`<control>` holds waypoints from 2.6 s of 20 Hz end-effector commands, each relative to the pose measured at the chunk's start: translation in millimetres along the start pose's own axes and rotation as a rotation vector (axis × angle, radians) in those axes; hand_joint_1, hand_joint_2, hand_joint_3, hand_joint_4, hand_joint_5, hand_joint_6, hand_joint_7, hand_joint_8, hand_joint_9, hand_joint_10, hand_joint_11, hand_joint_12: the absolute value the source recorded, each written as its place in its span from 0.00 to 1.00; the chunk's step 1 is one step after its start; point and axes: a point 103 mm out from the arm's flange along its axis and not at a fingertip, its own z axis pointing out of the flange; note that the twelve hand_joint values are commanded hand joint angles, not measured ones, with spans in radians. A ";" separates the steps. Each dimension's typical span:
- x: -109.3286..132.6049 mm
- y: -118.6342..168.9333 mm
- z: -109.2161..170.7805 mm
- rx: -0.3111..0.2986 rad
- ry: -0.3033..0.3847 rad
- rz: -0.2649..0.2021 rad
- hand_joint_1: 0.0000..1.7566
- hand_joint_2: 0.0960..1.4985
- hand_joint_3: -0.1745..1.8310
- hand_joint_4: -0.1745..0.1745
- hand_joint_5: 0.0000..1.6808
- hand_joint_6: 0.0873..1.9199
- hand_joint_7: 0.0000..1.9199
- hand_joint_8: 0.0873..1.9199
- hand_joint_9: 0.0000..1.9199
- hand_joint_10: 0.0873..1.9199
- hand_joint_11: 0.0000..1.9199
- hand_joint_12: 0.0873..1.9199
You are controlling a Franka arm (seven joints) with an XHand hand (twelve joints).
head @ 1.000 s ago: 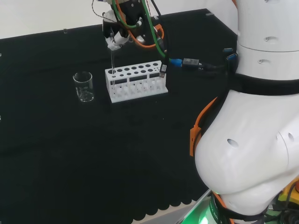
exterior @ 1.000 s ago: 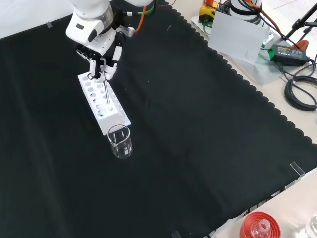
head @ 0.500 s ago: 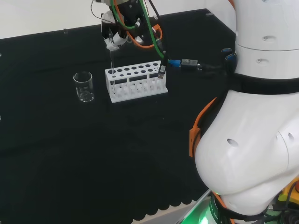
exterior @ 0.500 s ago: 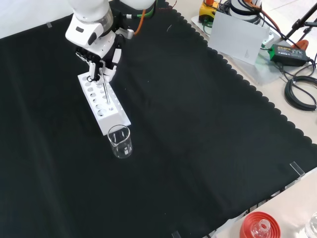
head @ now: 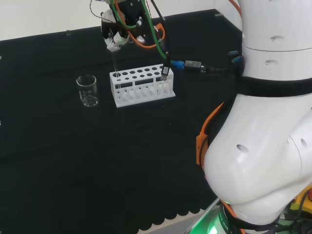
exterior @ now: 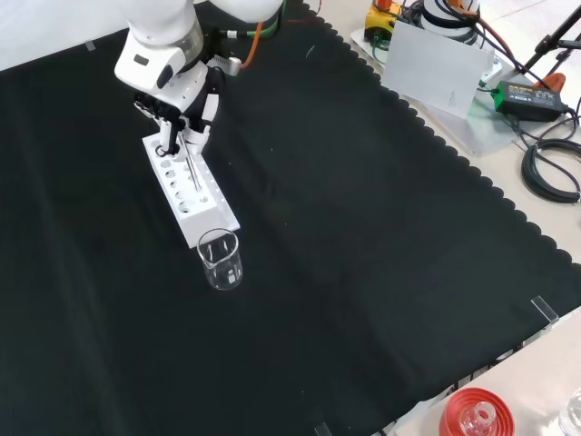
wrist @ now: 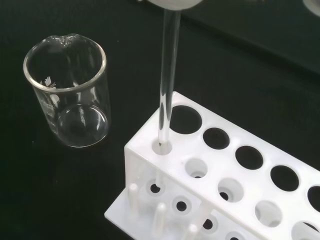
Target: Put the glass rod back on the white test tube rack.
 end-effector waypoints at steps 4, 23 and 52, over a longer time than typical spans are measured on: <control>-6.4 1.5 6.6 0.011 0.008 0.005 0.68 0.73 0.00 0.00 0.68 0.37 0.88 0.28 1.00 0.13 0.93 0.27; -19.9 -4.4 11.6 0.028 0.048 0.035 0.68 0.73 0.00 0.00 0.68 0.38 0.88 0.28 1.00 0.13 0.93 0.26; -33.2 -39.5 -27.2 0.021 0.074 0.041 0.63 0.55 0.00 0.00 0.16 0.44 0.96 0.12 1.00 0.27 1.00 0.30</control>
